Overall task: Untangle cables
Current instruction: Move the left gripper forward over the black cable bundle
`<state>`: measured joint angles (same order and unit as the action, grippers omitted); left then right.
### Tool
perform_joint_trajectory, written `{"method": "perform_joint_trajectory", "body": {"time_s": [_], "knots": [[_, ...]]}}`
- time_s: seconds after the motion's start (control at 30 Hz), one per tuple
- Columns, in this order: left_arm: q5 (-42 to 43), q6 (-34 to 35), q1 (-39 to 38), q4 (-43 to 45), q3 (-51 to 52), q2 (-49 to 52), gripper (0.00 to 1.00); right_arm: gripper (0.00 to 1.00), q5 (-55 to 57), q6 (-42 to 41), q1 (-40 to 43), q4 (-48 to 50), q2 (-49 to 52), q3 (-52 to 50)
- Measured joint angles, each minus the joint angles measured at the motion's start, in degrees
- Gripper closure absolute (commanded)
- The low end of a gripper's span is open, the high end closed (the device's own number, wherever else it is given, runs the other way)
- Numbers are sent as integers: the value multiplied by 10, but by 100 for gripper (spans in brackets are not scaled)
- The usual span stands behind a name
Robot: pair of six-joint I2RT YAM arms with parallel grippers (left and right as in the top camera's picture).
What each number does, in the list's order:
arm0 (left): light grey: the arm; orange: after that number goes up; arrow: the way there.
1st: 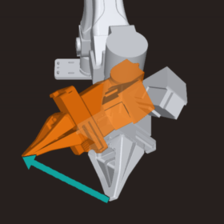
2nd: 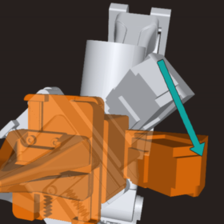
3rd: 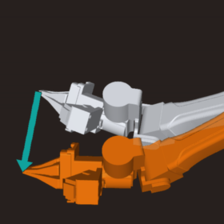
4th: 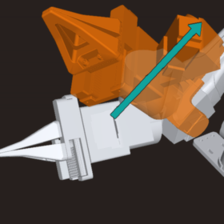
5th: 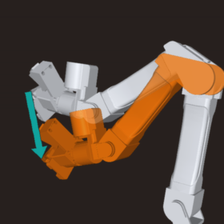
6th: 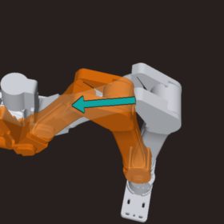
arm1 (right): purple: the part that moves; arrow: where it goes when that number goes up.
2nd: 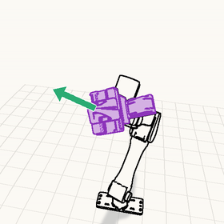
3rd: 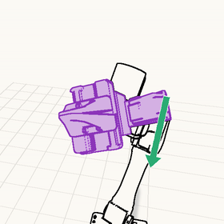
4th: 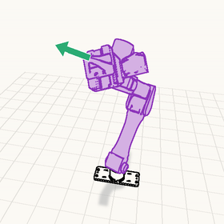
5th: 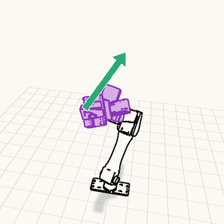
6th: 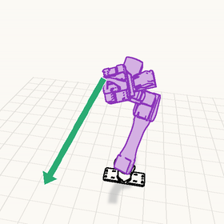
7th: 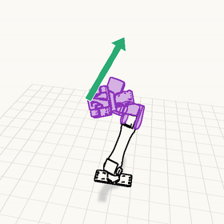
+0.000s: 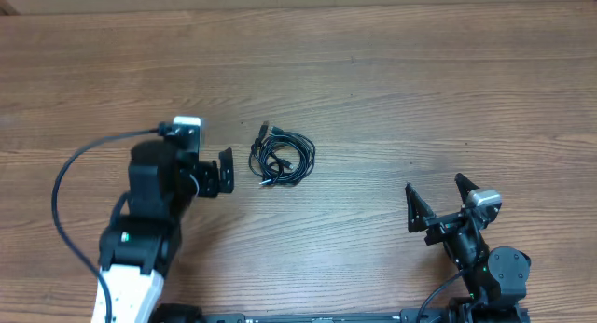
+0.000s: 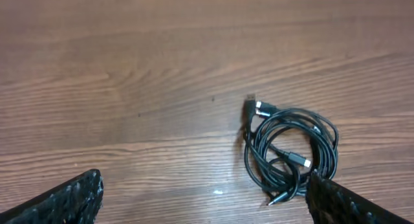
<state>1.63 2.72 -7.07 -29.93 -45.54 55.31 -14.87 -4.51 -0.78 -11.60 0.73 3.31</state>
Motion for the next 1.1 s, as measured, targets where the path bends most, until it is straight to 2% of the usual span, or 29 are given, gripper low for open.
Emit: {"method": "perform_joint_trajectory", "body": {"time_s": [0.3, 0.77, 1.1], "knots": [[8, -3, 0, -90, -84, 94, 0, 0, 0, 0, 0, 0, 0, 0], [67, -19, -27, -184, -103, 123, 0, 0, 0, 0, 0, 0, 0, 0], [76, -29, -65, -290, -261, 242, 0, 0, 0, 0, 0, 0, 0, 0]]}}
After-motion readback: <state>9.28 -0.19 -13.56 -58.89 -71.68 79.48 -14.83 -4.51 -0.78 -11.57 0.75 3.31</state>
